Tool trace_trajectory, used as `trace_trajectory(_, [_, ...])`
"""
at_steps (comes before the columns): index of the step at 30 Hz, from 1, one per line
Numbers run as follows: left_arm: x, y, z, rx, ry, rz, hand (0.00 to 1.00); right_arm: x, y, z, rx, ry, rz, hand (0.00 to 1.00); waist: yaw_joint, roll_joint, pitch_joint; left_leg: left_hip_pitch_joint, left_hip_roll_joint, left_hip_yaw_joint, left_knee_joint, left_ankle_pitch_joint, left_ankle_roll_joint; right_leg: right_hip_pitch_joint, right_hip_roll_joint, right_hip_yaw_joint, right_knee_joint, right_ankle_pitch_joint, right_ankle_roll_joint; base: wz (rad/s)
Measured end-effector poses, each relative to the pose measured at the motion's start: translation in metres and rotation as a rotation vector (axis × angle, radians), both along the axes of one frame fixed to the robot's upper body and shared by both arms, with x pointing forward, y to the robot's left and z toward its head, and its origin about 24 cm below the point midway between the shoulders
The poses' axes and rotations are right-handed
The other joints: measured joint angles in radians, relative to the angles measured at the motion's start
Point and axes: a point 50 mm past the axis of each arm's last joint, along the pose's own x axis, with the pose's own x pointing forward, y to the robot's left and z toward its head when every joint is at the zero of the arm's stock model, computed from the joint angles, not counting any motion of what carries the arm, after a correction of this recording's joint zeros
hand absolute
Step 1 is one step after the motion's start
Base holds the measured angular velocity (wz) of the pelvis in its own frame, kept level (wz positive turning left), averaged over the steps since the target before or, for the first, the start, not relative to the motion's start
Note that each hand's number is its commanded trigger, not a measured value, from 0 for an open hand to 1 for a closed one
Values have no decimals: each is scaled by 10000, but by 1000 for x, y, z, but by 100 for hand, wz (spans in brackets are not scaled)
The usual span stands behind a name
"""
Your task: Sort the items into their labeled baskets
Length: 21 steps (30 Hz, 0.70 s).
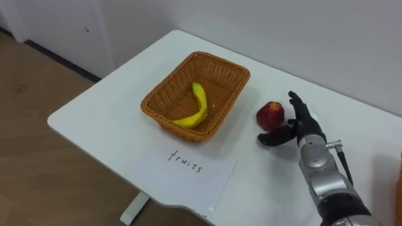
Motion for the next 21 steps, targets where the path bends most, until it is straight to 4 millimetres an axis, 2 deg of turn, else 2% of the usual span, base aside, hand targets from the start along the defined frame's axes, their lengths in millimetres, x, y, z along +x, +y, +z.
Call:
trace_trajectory(12, [1,2,1,20,-62,-42,0,4,1,4,-261,-11,258,0,-10,-7,9,-56,3,-3,-10,1,-2,-109,7,22,20,1,-4,0])
trace_trajectory(18, [7,6,2,125,-210,-153,0,10,5,9,-297,-1,564,0,-15,-162,91,-111,12,-1,-26,6,-11,-158,26,27,0,0,-10,0])
trace_trajectory(21, [7,7,2,130,-210,-168,0,14,5,12,-517,-38,767,0,-14,-215,98,-187,11,12,-27,6,-10,-182,74,27,15,17,-20,0])
